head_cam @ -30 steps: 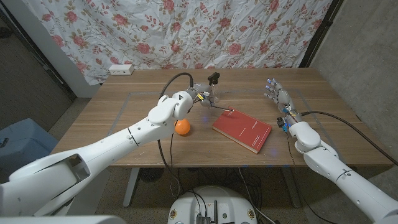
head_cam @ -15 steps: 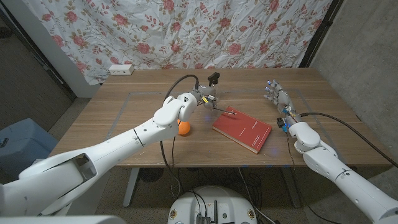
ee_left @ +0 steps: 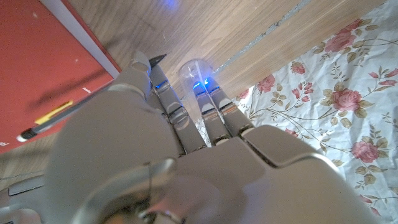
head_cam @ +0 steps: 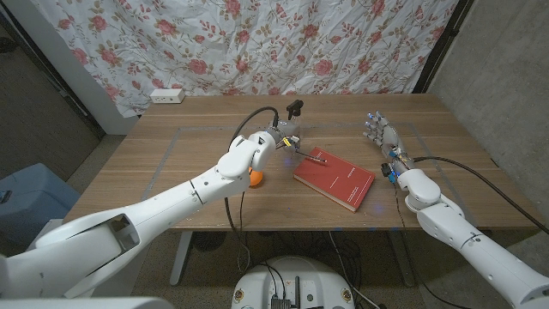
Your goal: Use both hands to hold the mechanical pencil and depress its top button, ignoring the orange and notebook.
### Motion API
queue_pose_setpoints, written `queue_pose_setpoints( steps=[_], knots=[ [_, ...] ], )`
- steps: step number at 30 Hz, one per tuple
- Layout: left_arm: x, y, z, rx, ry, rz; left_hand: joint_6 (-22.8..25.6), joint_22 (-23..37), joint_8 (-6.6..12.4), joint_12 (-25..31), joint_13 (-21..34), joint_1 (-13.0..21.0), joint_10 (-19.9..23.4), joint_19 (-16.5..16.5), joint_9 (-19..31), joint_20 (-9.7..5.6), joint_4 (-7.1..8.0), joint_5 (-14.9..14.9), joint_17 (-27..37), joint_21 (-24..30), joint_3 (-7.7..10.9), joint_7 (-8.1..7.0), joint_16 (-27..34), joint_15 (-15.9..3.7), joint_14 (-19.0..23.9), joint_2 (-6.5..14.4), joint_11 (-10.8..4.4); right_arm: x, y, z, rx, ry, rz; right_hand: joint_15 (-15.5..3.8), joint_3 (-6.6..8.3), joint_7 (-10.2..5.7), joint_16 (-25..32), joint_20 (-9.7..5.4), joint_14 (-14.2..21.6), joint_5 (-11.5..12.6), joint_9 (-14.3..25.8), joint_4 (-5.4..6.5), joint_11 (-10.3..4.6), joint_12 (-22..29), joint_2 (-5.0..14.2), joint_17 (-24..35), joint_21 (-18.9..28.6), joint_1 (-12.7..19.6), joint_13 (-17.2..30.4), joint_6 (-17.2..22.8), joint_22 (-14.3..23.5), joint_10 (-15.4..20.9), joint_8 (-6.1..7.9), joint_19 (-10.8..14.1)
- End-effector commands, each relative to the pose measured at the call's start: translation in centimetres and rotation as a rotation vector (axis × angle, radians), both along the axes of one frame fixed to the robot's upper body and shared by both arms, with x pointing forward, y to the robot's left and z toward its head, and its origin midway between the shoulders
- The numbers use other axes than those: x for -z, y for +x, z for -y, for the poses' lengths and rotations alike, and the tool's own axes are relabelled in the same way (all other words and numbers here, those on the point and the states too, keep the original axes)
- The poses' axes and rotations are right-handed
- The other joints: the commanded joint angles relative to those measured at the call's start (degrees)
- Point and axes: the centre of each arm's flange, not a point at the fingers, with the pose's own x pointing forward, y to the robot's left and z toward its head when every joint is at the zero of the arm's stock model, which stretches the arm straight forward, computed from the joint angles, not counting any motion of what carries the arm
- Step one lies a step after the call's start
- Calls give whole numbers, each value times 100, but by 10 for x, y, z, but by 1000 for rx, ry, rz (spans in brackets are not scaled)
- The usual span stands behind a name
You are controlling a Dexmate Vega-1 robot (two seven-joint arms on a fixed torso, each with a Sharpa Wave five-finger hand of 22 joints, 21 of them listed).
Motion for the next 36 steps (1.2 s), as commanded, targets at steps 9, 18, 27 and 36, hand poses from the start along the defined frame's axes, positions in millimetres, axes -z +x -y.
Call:
queue_pose_setpoints(
  steps=[9, 18, 27, 36],
  knots=[
    [9, 6, 10, 0, 0, -18, -77, 11, 7, 18, 16, -62, -83, -75, 19, -595, -1, 28, 17, -33, -44, 13, 2, -880, -51, -3, 0, 5, 1, -2, -10, 7, -11, 58, 9, -4, -25, -5, 7, 32, 1, 57, 52, 10, 89, -4, -6, -13, 6, 54, 8, 48, 29, -1],
    [10, 7, 13, 6, 4, -25, -101, 9, 5, 18, 16, -71, -109, -86, 19, -590, 0, 30, 18, -38, -48, 17, 3, -880, -58, 0, -1, 7, 0, -2, -12, 9, -14, 74, 7, -14, -24, 3, 13, 34, 2, 75, 66, 15, 90, -5, -6, -18, 7, 62, 8, 69, 27, -3],
    [9, 8, 12, -1, 12, -20, -211, 5, -21, 6, 13, -117, -199, -89, 21, -589, 9, 31, 12, -39, -56, 3, -3, -859, -64, -14, 1, 10, -1, 0, -9, 8, -21, 72, 6, -18, -23, 11, 19, 37, 2, 88, 68, 13, 91, -7, -5, -19, 9, 82, 8, 69, 30, -2],
    [7, 7, 13, -11, 14, -15, -410, 2, -52, -23, 7, -180, -414, -134, 25, -570, 11, 32, 12, -55, -92, -3, -7, -851, -110, -65, 7, 10, 0, 0, -14, 14, -17, 80, 8, -21, -23, 18, 23, 39, 3, 98, 62, 9, 94, -9, -5, -18, 10, 102, 8, 65, 33, -3]
  ],
)
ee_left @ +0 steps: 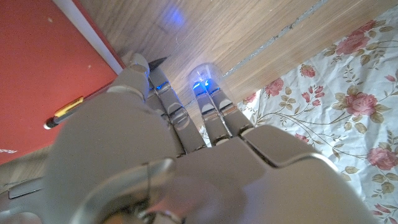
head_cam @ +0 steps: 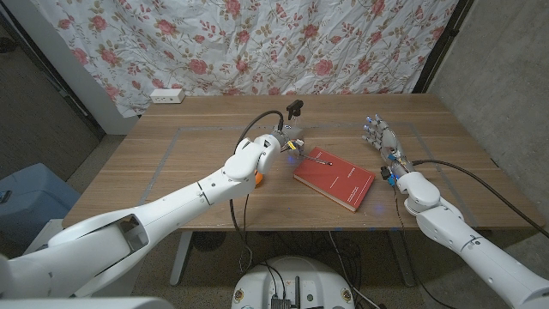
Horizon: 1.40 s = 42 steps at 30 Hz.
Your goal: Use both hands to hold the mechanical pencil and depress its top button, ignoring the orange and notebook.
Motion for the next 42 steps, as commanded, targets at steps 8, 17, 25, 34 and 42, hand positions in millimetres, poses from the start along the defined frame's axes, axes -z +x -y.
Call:
queue_pose_setpoints(
  steps=[8, 17, 25, 34, 42],
  knots=[
    [-4, 0, 0, -23, 8, 8, -198, -2, -19, -34, 1, -103, -240, -49, 23, -549, -6, 32, 13, -18, -58, -16, -1, -862, -42, -40, -9, 1, 1, 1, -2, 10, 2, 19, 33, -21, -26, 28, 42, 42, 3, 40, 2, 13, 96, 17, -5, -16, 10, 74, 8, 20, 34, -2],
    [-6, 0, -4, -36, 10, -3, -434, -6, -36, -37, -1, -191, -533, -130, 2, -495, -16, 32, 11, -43, -150, -71, -1, -835, -88, -194, -10, 1, 1, 2, 2, 13, 3, 14, 35, -27, -24, 24, 49, 45, 3, 54, -16, 7, 99, 16, -4, -15, 11, 84, 8, 11, 32, -1],
    [-7, -3, -7, -44, 10, -32, -642, -18, -39, -46, -6, -282, -873, -254, -19, -468, -5, 34, 16, -78, -243, -138, -11, -850, -196, -349, -9, 1, 1, 3, 5, 8, 1, 23, 36, -29, -26, 31, 47, 48, 4, 64, -8, 6, 100, 15, -4, -15, 12, 86, 9, 12, 29, -2],
    [-6, -7, -12, -53, -3, -83, -1108, -19, -35, -58, -30, -467, -1519, -444, -7, -482, 45, 29, 18, -107, -355, -229, -27, -861, -597, -469, -8, 1, 1, 3, 9, 0, -7, 41, 36, -15, -36, 40, 24, 50, 4, 74, -3, -2, 96, 13, -8, -12, 12, 72, 9, -5, 20, -14],
    [-5, -11, -18, -59, -8, -91, -1502, -26, -55, -69, -49, -615, -2031, -577, -27, -510, 72, 26, 16, -110, -415, -186, -16, -850, -809, -509, -3, 1, 1, 1, 15, -5, -12, 43, 33, -4, -38, 48, 20, 51, 4, 79, 4, -4, 89, 11, -9, -11, 12, 70, 9, -10, 18, -19]
  ],
)
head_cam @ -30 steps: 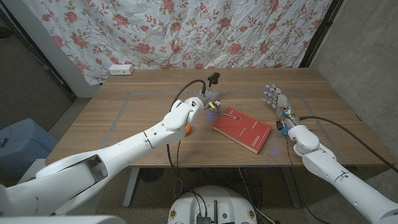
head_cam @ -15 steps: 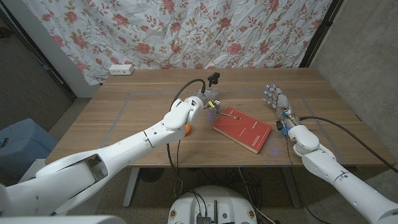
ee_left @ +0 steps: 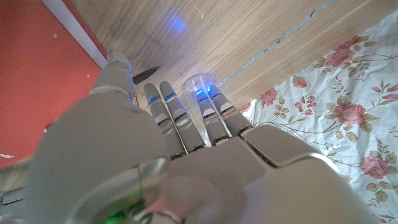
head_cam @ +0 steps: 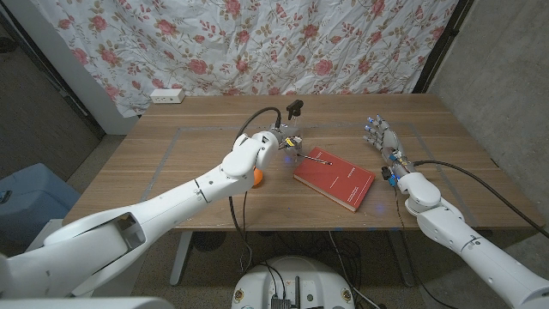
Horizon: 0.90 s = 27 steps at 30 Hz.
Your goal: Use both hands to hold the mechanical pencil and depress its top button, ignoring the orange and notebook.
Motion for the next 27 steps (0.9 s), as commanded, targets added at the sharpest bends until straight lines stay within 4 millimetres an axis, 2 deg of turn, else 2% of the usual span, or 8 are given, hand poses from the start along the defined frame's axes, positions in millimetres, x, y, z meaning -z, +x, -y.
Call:
queue_pose_setpoints(
  steps=[1, 6, 13, 16, 27],
  knots=[
    [2, -6, -9, -14, -13, -37, -158, 1, -7, -27, 1, -97, -191, -55, -10, -537, 8, 26, 19, -23, -52, -3, 4, -890, -99, 14, 1, 0, 0, -3, 10, -11, -11, 44, 18, 25, -6, 28, 19, 30, 4, 33, 3, -4, 89, 10, -9, -11, 12, 42, 9, -9, 19, 2],
    [2, -9, -12, -18, -32, -31, -378, -6, -1, -45, -12, -151, -630, -129, -21, -547, 5, 33, 17, -26, -67, -49, -7, -888, -257, 7, 9, 1, -1, -5, 13, -12, -14, 48, 17, 22, -4, 27, 24, 30, 4, 36, -3, -5, 85, 9, -10, -10, 12, 46, 9, -11, 20, -1],
    [4, -11, -21, -38, -86, -42, -792, -14, -23, -38, -20, -221, -1128, -236, -30, -539, 7, 37, 17, -34, -75, -23, -3, -828, -449, 22, 14, -1, -1, -8, 19, -19, -19, 40, 16, 19, -8, 30, 14, 32, 4, 42, 3, -3, 81, 7, -8, -9, 12, 45, 9, -8, 18, -1],
    [5, -12, -23, -39, -106, -49, -1012, -18, -19, -46, -24, -270, -1454, -258, -32, -543, 12, 35, 16, -30, -82, 33, -8, -800, -559, 29, 29, -1, -1, -9, 20, -22, -20, 38, 15, 19, -8, 30, 16, 32, 4, 45, -5, -3, 79, 6, -8, -9, 12, 47, 9, -7, 18, -1],
    [11, -18, -42, -31, -251, -87, -1629, -26, -34, -35, -26, -418, -2071, -251, -41, -570, 40, 28, 15, -22, -105, 271, -17, -722, -807, 58, 72, -4, -1, -15, 29, -35, -26, 30, 16, 19, -10, 30, 11, 34, 4, 52, -4, -6, 76, 4, -7, -6, 12, 50, 9, -17, 18, -1]
  ],
)
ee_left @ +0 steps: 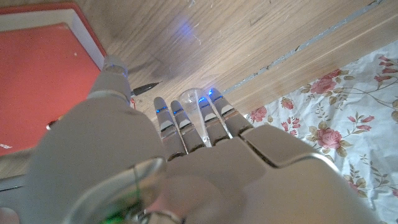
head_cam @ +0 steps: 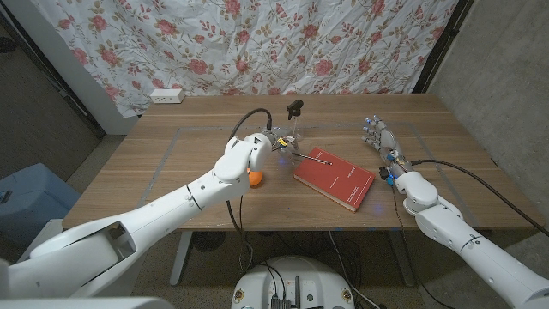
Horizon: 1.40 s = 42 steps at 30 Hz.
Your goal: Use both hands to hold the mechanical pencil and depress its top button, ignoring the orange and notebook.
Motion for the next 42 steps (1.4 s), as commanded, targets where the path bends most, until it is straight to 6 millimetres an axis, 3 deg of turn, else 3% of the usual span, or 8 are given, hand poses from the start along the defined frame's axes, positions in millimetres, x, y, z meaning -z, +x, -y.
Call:
queue_pose_setpoints(
  steps=[1, 9, 14, 21, 28, 36, 39, 42],
  knots=[
    [6, -7, -21, -1, -154, -29, -141, 2, -10, 4, 0, -86, -127, -4, 13, -573, 20, 27, 13, -27, -37, 54, -14, -746, -90, 13, 12, -2, 0, -7, 10, -12, -7, 30, 31, 18, -11, 30, 11, 34, 4, 38, 0, -7, 76, 4, -7, -6, 12, 51, 8, -18, 18, -2],
    [7, -10, -41, 14, -273, -26, -484, -2, -10, 12, 1, -292, -395, -151, 8, -576, 91, 13, 16, -63, -65, 108, -23, -668, -303, 95, 46, -2, 0, -12, 11, -11, -7, 27, 31, 19, -12, 34, 9, 36, 4, 44, -6, -5, 72, 2, -8, -5, 12, 52, 9, -15, 17, -4],
    [6, -10, -51, 31, -293, -14, -839, -12, -17, 39, 2, -526, -624, -447, 4, -514, 161, 5, 16, -108, -74, 204, -8, -534, -510, 241, 259, -2, 0, -15, 14, -11, -5, 21, 29, 27, -12, 31, 10, 37, 4, 48, -8, -4, 69, 1, -8, -5, 12, 56, 9, -14, 18, -6],
    [12, -12, -74, 48, -405, -3, -934, -14, 0, 41, 3, -666, -737, -455, 5, -519, 217, -1, 21, -81, -79, 247, 6, -486, -546, 337, 316, -2, 0, -19, 1, -2, -6, 6, 26, 43, -23, 28, -19, 37, 4, 57, -1, -9, 64, 0, -8, -8, 12, 47, 9, -27, 14, -9],
    [13, -13, -93, 62, -478, 18, -936, -12, 24, 56, 3, -768, -769, -514, 5, -518, 277, 0, 29, -88, -55, 284, 15, -449, -577, 485, 352, -5, 1, -22, -22, 12, -7, -13, -20, 308, -40, 1, -95, 29, 6, 103, -10, -39, 21, 7, -22, -55, 10, -67, 9, -128, -19, -67],
    [15, -8, -115, 111, -586, 51, -980, -12, 19, 82, 3, -817, -740, -517, 1, -516, 290, -2, 22, -75, -43, 320, 25, -450, -562, 550, 346, -11, 1, -24, -23, 50, 12, -105, -75, 782, -41, -86, -129, 27, 6, 160, -95, -36, -27, 1, -14, -76, 3, 81, 7, -174, 44, -81],
    [16, -5, -120, 138, -624, 42, -978, -12, 23, 85, 3, -828, -738, -511, -1, -515, 288, -4, 19, -70, -41, 327, 26, -449, -558, 561, 354, -11, 0, -23, -26, 76, 19, -137, -82, 857, -39, -102, -129, 28, 6, 169, -128, -39, -32, -2, -13, -74, 2, 122, 7, -191, 54, -82],
    [16, -1, -127, 171, -685, 46, -918, -12, 50, 105, 2, -853, -704, -517, -6, -495, 285, 0, 13, -62, -15, 436, 28, -431, -549, 635, 354, -12, 1, -20, -33, 97, 20, -155, -86, 919, -39, -123, -130, 29, 6, 177, -144, -37, -35, -5, -8, -71, 1, 171, 7, -193, 66, -70]
  ],
)
